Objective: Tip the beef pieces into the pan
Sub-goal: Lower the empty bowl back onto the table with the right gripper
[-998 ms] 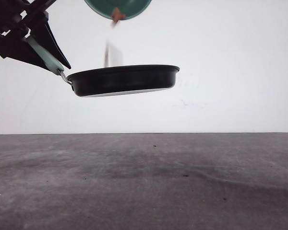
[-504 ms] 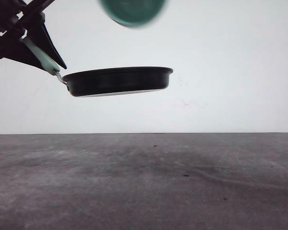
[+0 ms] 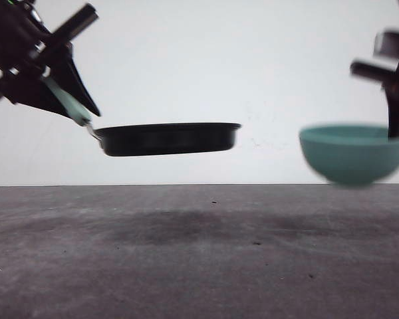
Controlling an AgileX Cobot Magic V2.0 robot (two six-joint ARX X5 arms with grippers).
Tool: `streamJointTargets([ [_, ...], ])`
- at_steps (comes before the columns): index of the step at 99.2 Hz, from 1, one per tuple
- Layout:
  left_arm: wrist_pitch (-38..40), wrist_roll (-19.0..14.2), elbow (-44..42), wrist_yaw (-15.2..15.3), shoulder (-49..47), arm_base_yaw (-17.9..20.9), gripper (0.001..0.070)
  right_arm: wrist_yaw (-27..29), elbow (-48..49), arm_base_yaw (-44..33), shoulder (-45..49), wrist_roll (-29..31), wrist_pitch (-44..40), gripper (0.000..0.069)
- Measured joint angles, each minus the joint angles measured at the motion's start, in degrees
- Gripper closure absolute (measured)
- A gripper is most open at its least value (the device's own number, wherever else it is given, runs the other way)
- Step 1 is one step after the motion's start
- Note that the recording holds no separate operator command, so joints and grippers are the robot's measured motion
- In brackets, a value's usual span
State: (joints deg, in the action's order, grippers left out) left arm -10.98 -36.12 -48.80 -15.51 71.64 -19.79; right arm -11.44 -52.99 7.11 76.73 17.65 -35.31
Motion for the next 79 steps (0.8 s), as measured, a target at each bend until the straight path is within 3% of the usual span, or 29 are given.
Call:
streamJointTargets([
  [41, 2.4, -1.1, 0.0, -0.8, 1.6, -1.4, 0.0671, -0.4, 0.1, 4.9, 12.4, -1.3, 3.0, 0.0677],
  [62, 0.4, -0.1, 0.0, -1.0, 1.6, -1.4, 0.0671, -0.8, -0.7, 4.8, 13.8, -1.3, 3.3, 0.0663],
  [69, 0.1, 0.8, 0.0, -0.9, 1.6, -1.4, 0.0671, -0.5, -0.4, 4.9, 14.3, -1.3, 3.6, 0.0578],
  [79, 0.4, 1.2, 0.0, -0.7, 1.6, -1.4, 0.0671, -0.7, 0.1, 4.9, 14.4, -1.3, 3.1, 0.0326],
])
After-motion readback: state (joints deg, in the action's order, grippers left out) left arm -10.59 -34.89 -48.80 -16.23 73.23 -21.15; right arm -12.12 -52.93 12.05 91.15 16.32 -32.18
